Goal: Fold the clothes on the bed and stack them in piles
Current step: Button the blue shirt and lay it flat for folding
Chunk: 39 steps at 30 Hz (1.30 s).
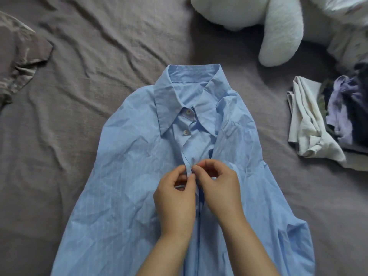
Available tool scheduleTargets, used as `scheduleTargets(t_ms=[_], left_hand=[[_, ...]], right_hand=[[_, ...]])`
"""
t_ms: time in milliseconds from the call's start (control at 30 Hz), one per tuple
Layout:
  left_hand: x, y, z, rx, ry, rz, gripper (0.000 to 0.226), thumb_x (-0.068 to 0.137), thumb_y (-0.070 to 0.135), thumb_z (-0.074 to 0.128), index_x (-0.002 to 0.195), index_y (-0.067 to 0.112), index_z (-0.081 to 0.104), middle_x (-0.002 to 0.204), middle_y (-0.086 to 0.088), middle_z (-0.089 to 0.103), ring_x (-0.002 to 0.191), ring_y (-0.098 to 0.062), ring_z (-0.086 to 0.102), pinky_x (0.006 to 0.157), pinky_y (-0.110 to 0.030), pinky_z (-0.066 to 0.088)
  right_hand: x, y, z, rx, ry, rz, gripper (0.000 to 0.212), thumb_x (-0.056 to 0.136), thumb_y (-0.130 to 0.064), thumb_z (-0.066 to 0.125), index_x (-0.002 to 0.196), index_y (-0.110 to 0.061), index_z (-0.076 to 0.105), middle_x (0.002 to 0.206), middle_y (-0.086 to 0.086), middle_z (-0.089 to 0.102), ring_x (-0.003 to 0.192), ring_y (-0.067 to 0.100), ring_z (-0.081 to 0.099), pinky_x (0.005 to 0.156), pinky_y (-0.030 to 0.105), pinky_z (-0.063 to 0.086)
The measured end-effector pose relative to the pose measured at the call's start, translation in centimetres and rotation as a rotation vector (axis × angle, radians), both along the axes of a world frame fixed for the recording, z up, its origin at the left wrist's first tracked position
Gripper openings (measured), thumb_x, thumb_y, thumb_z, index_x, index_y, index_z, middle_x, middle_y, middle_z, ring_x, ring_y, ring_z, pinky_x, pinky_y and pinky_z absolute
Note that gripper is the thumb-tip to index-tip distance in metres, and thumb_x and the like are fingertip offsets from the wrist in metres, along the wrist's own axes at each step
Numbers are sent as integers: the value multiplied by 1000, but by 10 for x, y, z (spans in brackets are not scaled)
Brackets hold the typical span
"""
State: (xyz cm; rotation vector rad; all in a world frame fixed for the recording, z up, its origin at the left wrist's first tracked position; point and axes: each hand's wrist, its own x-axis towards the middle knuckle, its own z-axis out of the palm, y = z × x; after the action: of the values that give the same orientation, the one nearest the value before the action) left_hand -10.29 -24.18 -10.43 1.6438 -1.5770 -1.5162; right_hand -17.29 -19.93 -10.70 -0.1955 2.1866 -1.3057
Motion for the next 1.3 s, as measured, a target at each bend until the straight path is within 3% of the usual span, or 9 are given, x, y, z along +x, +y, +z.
scheduleTargets(t_ms=[100,167,267,367,533,700,833,1133,1300], left_hand=[[-3,3,5,-137,-44,-25,17,82,12,71,95,23,73,77,7,64,70,-5,63,64,-10,45],[-3,4,5,-224,-58,-42,13,82,12,72,89,22,75,75,7,62,69,-8,62,62,-11,45],[0,5,10,-346,-2,-10,9,82,11,74,84,19,75,73,10,62,71,-3,61,64,-9,45],[1,8,14,-485,43,11,5,81,11,70,82,14,73,76,10,62,74,2,59,67,-4,41],[2,6,3,-404,25,-124,13,83,2,70,89,12,76,82,17,64,80,1,62,70,-4,45],[-1,7,7,-264,57,-53,14,86,9,68,92,18,77,78,21,67,78,6,64,69,-3,44],[-1,6,14,-152,115,-22,23,88,10,65,84,33,71,69,32,65,75,10,65,67,-2,44],[3,7,15,-89,158,-28,25,89,5,61,84,28,71,72,21,69,75,9,65,65,-2,43],[11,-6,14,-71,165,-142,34,87,2,62,81,35,68,75,23,71,74,6,67,67,-5,45]], right_hand=[[1,0,3,-48,-93,-28,8,84,-10,69,77,-14,70,74,-3,70,74,11,66,76,32,56],[1,2,5,-71,-92,-43,7,84,-10,69,79,-14,70,75,-2,70,75,10,66,76,29,56],[6,2,5,4,52,-40,9,86,-12,67,79,-17,68,78,-6,67,77,4,62,71,12,47],[12,-2,1,101,160,19,8,87,-16,65,79,-19,65,84,-7,64,78,5,59,69,15,46],[3,0,4,-150,-169,-99,8,86,-7,67,80,-10,69,74,5,70,71,13,65,70,23,53],[-2,8,7,-274,-304,-66,7,88,-5,65,88,1,68,84,18,70,88,35,68,84,38,56],[-3,9,9,-283,-297,13,9,89,-5,63,92,0,69,87,15,71,89,29,69,85,33,56],[4,4,7,-181,-117,-11,7,87,-10,67,83,-14,72,80,-2,72,81,13,68,85,35,54],[-4,8,8,-233,-196,30,7,87,-7,67,84,-10,72,80,3,71,77,13,65,77,28,52]])
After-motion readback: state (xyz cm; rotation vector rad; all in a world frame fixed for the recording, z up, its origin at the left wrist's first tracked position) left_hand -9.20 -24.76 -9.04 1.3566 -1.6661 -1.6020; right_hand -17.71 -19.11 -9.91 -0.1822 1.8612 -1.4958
